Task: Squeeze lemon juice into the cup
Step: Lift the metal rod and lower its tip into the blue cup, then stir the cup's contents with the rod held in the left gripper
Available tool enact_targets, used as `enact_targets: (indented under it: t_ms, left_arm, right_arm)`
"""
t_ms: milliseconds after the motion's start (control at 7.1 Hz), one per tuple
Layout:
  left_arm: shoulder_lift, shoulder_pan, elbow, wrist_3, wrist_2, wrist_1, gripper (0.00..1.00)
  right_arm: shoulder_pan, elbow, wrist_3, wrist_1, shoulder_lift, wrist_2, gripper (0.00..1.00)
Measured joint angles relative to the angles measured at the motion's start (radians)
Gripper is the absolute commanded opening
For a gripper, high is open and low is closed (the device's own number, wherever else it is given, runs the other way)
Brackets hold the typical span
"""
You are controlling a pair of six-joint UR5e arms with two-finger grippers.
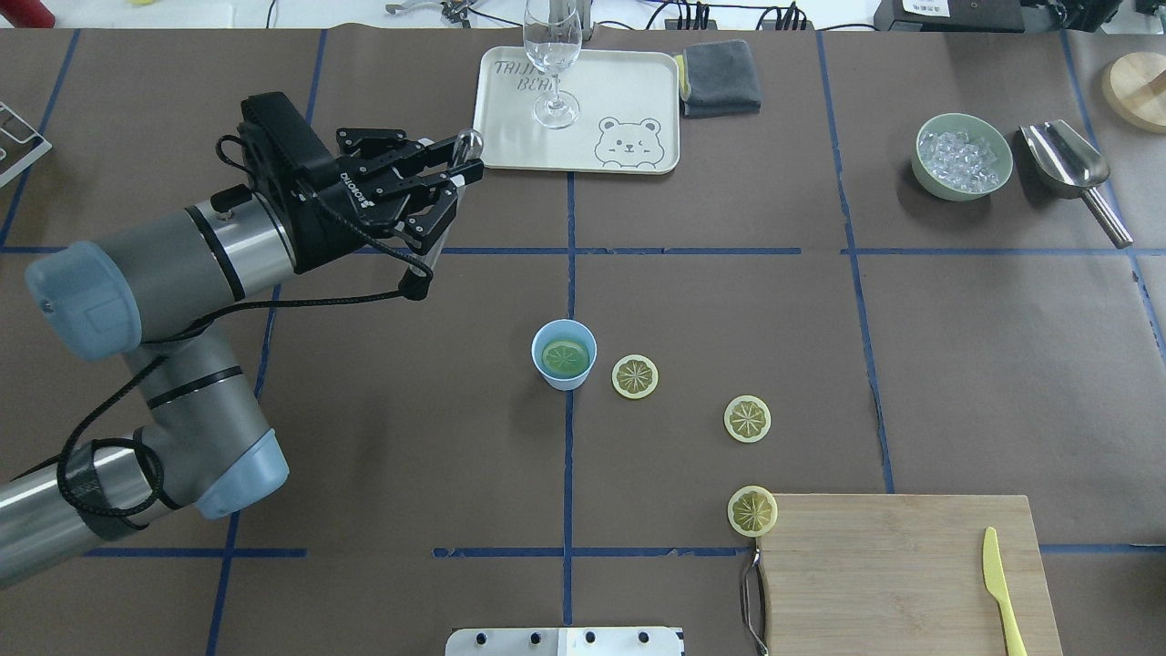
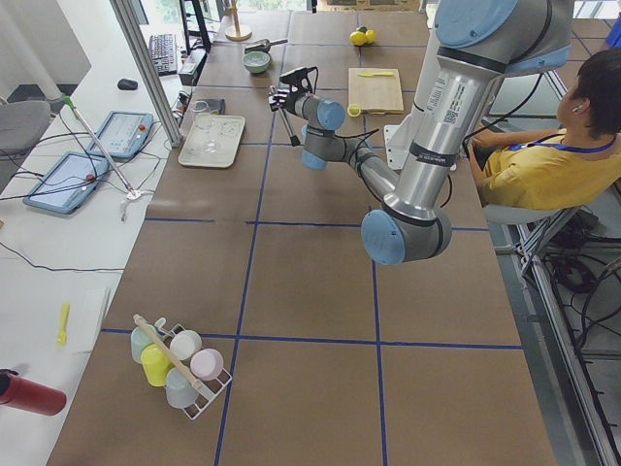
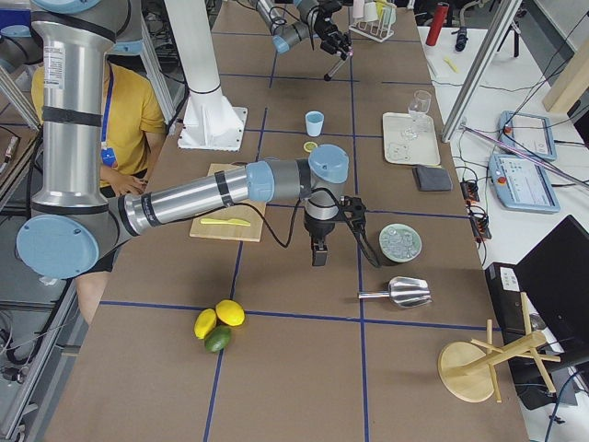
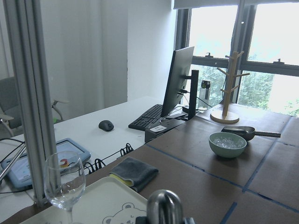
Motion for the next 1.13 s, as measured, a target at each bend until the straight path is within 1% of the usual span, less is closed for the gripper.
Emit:
enact_targets:
  t_ms: [141, 282, 423, 563, 704, 845, 1127]
  left_arm:
    - [-0.045, 0.033, 0.091, 0.050, 0.003, -0.149, 0.00]
    - [-0.081, 0.081, 0.166, 0.070, 0.038, -0.275, 0.00]
    - [-0.103, 0.137, 0.210, 0.076, 0.111, -0.350, 0.00]
    - [-0.129, 0.170, 0.240, 0.079, 0.162, -0.380, 0.00]
    - [-0.163, 0.185, 0.263, 0.080, 0.185, -0.390, 0.00]
    - [-0.197, 0.191, 0.280, 0.081, 0.197, -0.394, 0.00]
    - [-0.221, 0.194, 0.327, 0.083, 0.216, -0.396, 0.00]
  right_arm:
    - [0.000, -0.001, 0.000, 0.000, 0.000, 0.000, 1.00]
    - [0.000, -0.001, 0.000, 0.000, 0.000, -0.001, 1.00]
    - [0.000, -0.001, 0.000, 0.000, 0.000, -0.002, 1.00]
    - [0.001, -0.002, 0.000, 0.000, -0.003, -0.002, 1.00]
    - [0.003, -0.002, 0.000, 0.000, -0.007, -0.002, 1.00]
    - [0.006, -0.002, 0.000, 0.000, -0.008, -0.002, 1.00]
    - [0.009, -0.002, 0.000, 0.000, -0.009, -0.003, 1.00]
